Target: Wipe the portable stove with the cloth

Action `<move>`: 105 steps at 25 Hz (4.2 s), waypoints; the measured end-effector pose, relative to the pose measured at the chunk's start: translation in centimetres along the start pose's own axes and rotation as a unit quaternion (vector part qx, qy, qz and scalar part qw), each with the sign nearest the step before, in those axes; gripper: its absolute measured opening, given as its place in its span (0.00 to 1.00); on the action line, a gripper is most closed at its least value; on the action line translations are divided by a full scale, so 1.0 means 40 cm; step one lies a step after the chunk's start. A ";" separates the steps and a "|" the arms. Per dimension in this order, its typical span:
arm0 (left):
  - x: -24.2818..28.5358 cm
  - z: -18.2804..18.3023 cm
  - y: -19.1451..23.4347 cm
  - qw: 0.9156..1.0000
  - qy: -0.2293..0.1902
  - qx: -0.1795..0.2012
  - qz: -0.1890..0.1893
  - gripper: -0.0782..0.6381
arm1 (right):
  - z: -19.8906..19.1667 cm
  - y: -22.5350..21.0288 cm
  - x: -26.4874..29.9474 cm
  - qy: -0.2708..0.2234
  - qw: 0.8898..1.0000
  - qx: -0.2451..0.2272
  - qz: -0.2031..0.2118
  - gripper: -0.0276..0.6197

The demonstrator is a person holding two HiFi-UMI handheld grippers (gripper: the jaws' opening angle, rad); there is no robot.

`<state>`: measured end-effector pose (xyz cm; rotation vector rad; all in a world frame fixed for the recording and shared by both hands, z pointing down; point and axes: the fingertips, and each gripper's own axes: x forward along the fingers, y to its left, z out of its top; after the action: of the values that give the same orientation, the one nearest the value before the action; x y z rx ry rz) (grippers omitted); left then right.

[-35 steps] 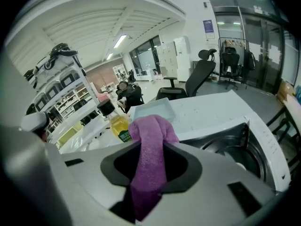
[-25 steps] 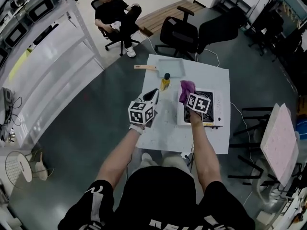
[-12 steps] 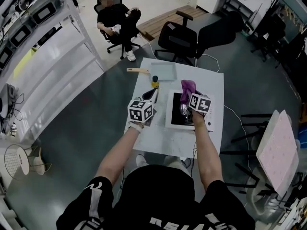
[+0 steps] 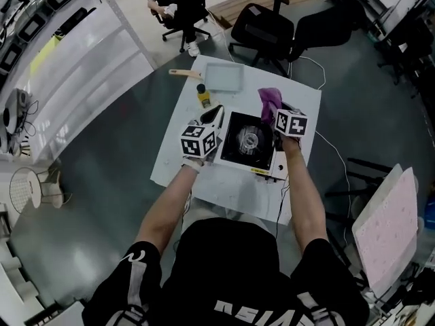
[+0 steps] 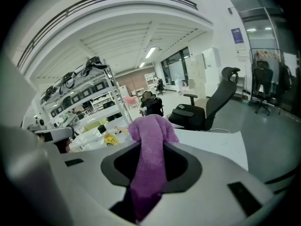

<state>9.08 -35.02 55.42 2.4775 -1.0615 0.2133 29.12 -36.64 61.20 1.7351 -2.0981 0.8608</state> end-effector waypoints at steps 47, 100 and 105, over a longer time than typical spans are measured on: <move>0.165 -0.185 0.170 0.996 0.049 -0.060 0.036 0.12 | -0.147 0.166 0.413 0.144 0.948 -0.207 0.194 0.21; 0.210 -0.187 -0.309 0.994 0.072 0.047 -0.068 0.12 | -0.212 -0.326 -0.148 0.009 1.000 -0.017 0.020 0.21; 0.097 -0.194 -0.294 0.994 0.062 0.044 -0.083 0.12 | -0.263 -0.218 -0.232 -0.001 1.000 -0.020 -0.003 0.21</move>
<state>20.45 -26.87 59.67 2.5782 -0.8080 0.3639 38.06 -23.80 66.47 1.7231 -2.0953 0.8108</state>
